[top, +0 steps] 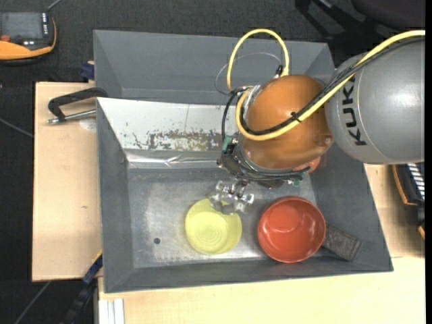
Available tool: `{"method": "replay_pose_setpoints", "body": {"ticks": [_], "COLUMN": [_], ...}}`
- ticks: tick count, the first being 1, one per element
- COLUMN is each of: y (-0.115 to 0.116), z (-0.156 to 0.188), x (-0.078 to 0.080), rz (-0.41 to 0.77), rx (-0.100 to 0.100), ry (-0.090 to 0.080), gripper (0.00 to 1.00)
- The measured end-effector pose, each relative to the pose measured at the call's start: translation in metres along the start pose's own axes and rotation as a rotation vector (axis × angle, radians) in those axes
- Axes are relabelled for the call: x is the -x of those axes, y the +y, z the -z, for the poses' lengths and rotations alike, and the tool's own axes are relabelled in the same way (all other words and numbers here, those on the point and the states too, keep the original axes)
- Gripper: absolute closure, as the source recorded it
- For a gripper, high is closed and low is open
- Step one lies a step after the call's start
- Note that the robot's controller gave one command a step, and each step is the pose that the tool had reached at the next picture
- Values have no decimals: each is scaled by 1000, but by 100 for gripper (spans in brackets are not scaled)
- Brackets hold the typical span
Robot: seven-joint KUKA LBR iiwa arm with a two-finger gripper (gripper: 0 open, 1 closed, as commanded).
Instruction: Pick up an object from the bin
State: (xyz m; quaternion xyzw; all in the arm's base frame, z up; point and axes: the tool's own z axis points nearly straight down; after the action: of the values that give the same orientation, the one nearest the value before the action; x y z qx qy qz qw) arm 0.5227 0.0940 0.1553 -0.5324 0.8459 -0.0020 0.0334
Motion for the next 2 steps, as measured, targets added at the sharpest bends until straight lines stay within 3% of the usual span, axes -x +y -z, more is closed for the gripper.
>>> {"method": "replay_pose_setpoints", "body": {"ticks": [1,2], "y": [-10,-4], "z": [-90,-28], "x": [51,100], "rz": [149,209], "rx": [-2,-10], "ry": [-6,-19], "gripper": [100,100]}}
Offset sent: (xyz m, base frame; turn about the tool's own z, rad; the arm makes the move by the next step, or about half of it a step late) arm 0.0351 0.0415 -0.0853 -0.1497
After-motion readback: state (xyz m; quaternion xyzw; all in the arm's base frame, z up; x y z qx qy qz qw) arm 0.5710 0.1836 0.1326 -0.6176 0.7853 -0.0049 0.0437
